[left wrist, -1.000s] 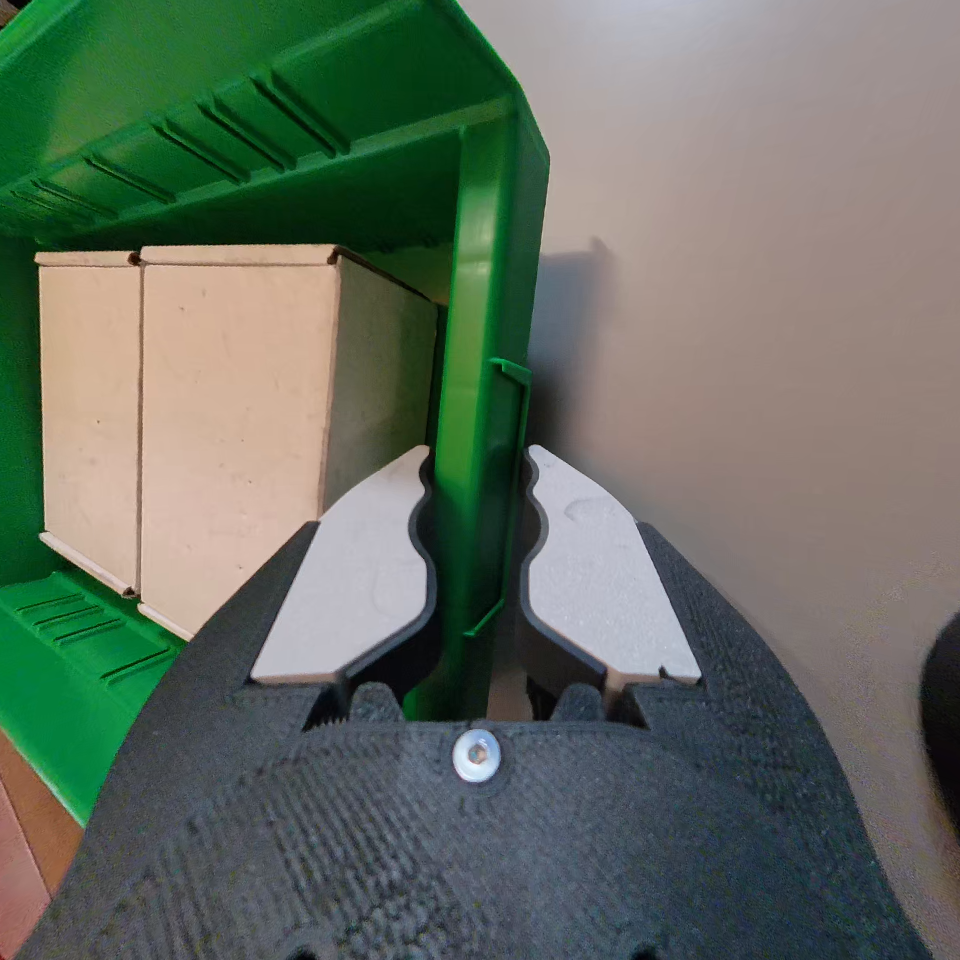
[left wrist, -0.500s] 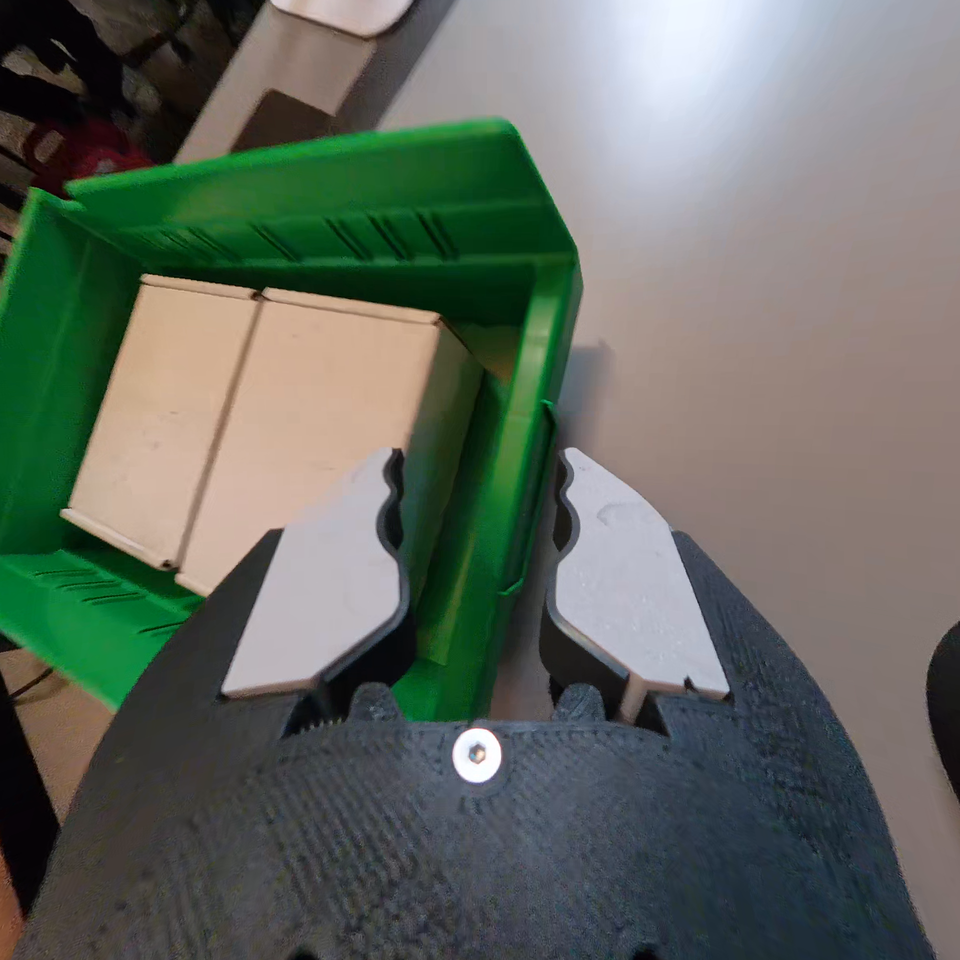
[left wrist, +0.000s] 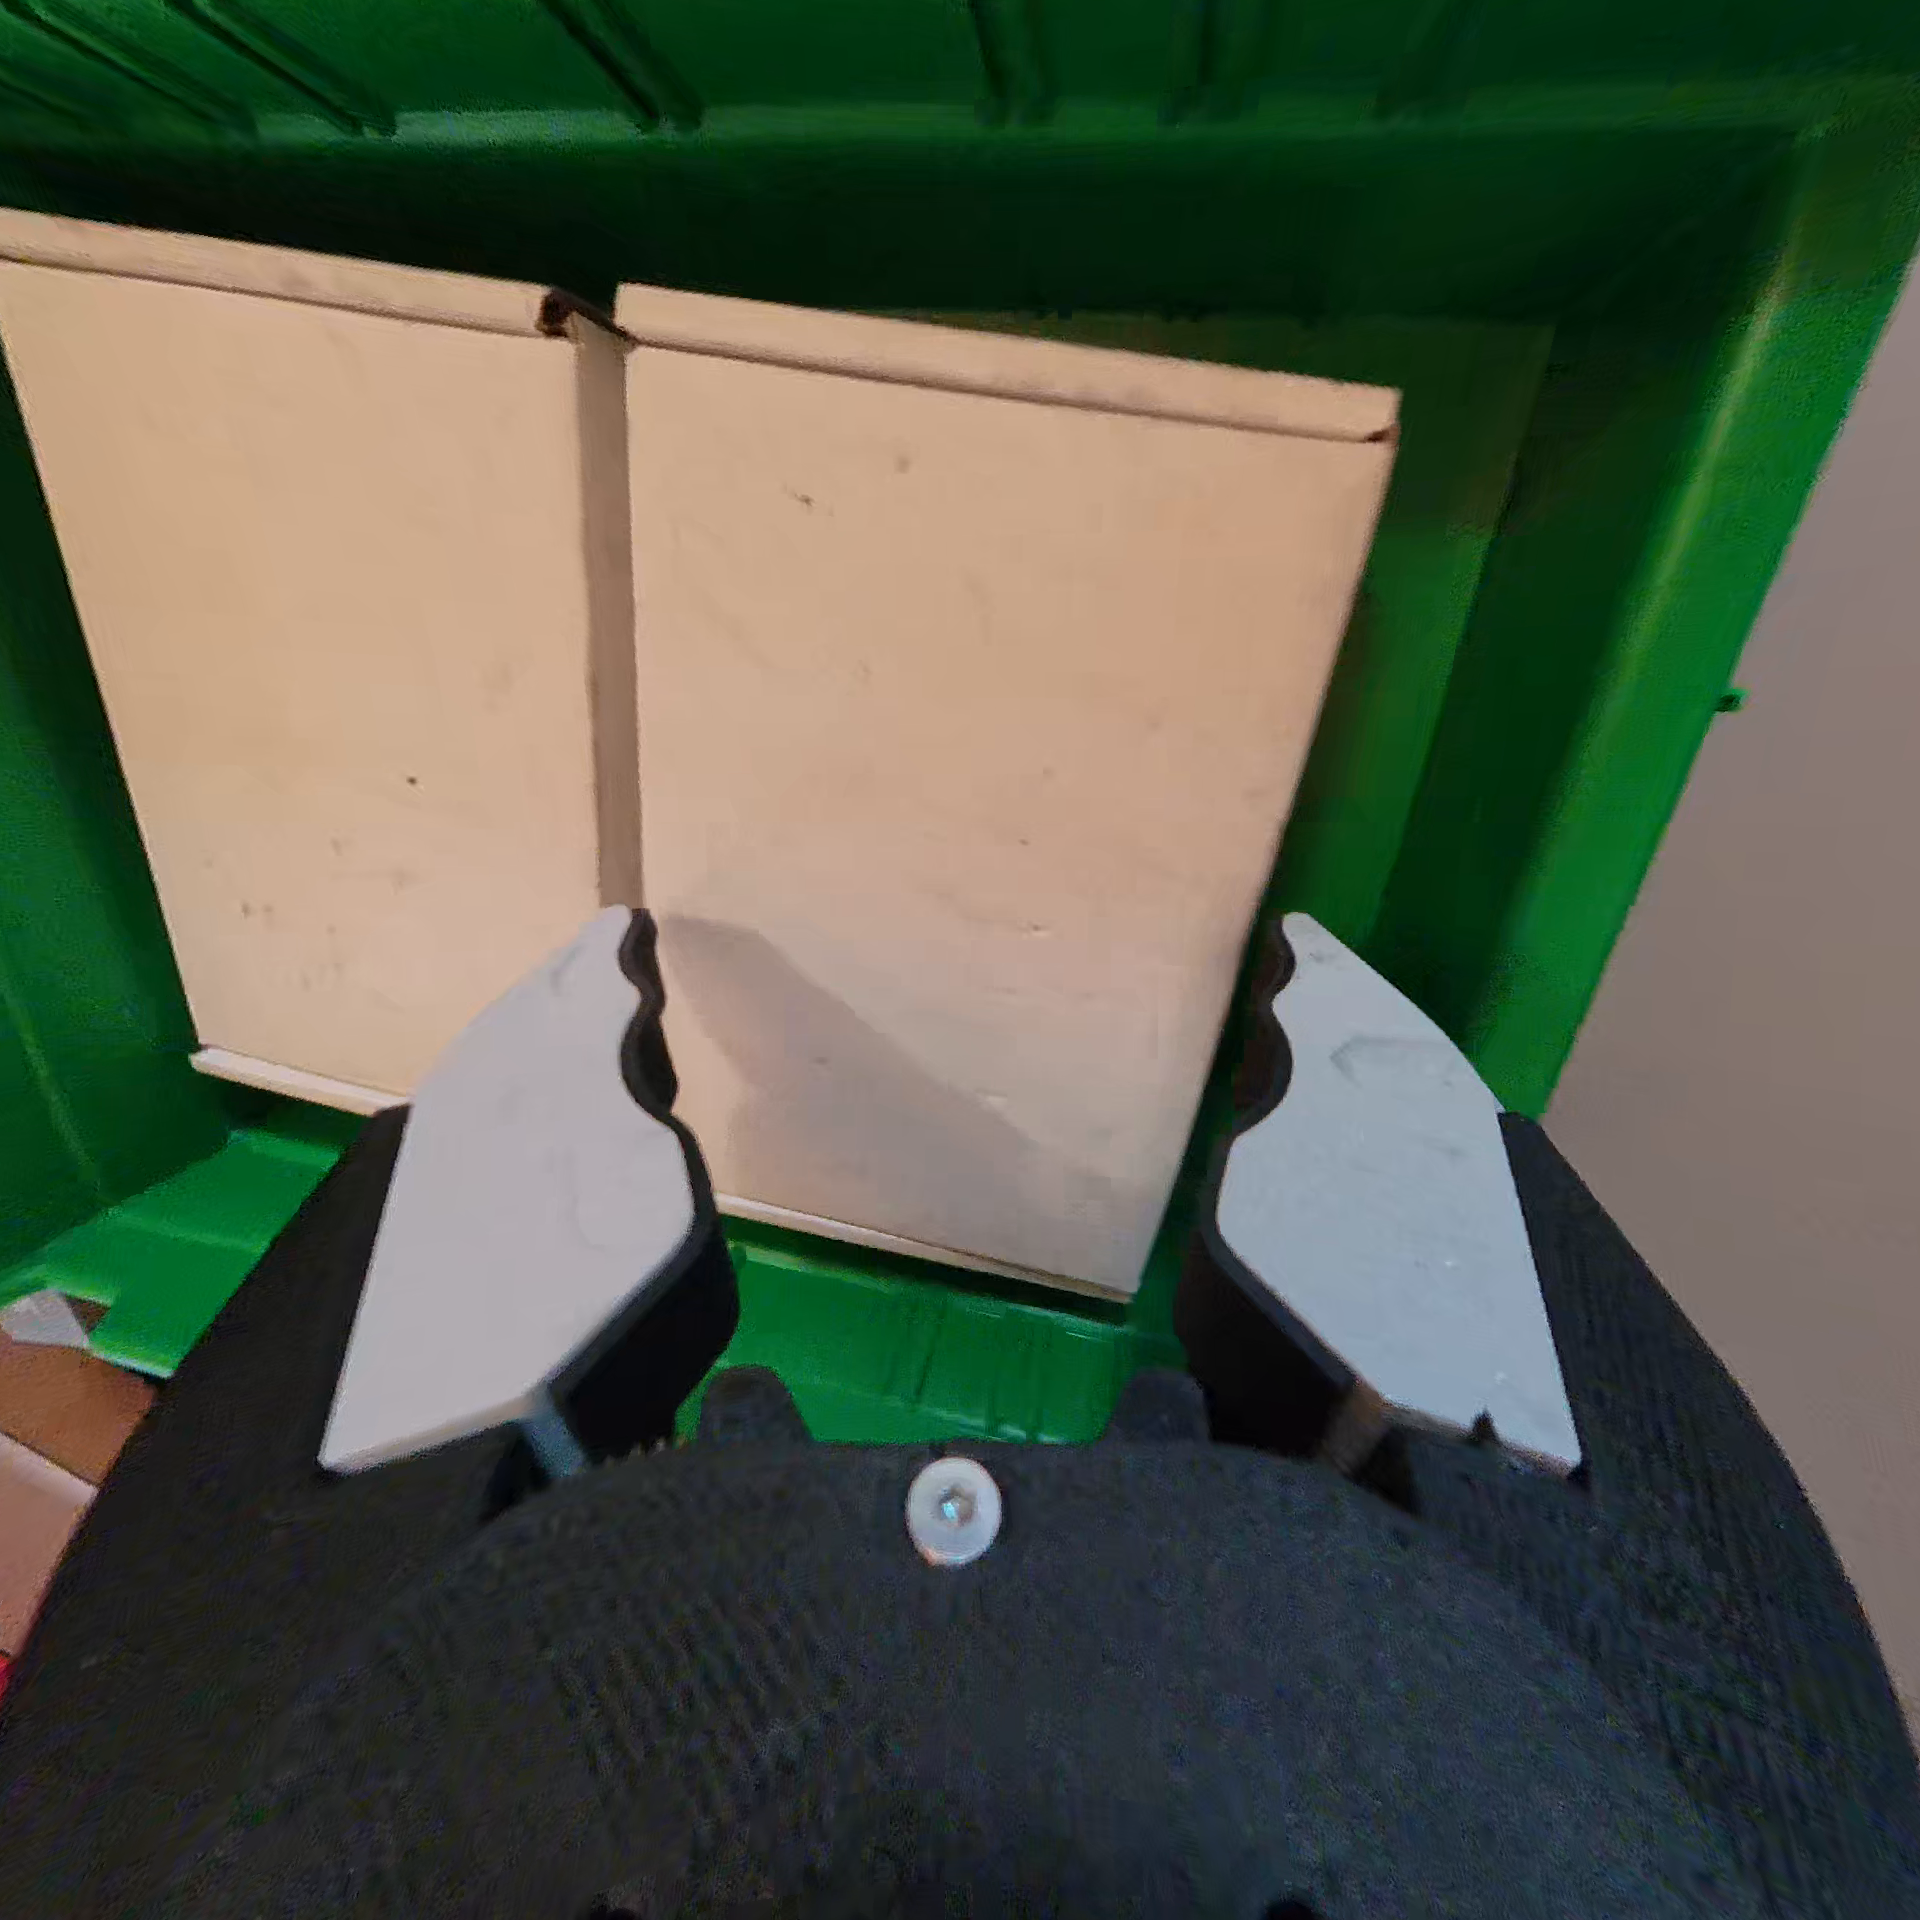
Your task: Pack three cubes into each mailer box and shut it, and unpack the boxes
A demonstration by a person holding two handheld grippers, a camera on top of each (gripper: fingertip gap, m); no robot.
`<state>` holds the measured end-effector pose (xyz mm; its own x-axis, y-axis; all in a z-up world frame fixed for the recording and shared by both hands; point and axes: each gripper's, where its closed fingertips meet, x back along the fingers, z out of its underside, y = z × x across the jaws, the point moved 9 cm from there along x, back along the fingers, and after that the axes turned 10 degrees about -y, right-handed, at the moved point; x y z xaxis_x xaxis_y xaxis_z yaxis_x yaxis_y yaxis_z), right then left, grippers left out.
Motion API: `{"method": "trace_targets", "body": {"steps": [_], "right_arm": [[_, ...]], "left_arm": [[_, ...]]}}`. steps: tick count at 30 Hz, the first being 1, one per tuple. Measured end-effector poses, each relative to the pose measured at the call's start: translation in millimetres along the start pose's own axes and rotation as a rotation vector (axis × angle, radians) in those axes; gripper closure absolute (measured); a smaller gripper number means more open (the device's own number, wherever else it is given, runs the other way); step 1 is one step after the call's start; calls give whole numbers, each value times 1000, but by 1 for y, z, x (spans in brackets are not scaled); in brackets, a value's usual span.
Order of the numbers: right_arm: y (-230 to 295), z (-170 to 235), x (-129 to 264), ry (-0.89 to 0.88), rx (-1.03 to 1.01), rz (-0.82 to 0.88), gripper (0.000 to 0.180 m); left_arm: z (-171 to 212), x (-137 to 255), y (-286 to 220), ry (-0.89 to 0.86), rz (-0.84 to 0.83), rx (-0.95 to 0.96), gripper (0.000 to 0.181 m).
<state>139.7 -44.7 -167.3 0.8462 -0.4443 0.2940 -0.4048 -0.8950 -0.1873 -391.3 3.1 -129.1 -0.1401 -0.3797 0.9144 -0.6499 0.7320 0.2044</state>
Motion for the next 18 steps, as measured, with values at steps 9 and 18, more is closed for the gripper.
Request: {"method": "trace_targets", "body": {"steps": [9, 18], "right_arm": [[6, 7, -3, 7, -39, -72, 122], [7, 5, -1, 0, -23, -66, 127]], "left_arm": [[4, -16, 15, 116, 139, 22, 60], [6, -15, 7, 153, 86, -37, 60]]}}
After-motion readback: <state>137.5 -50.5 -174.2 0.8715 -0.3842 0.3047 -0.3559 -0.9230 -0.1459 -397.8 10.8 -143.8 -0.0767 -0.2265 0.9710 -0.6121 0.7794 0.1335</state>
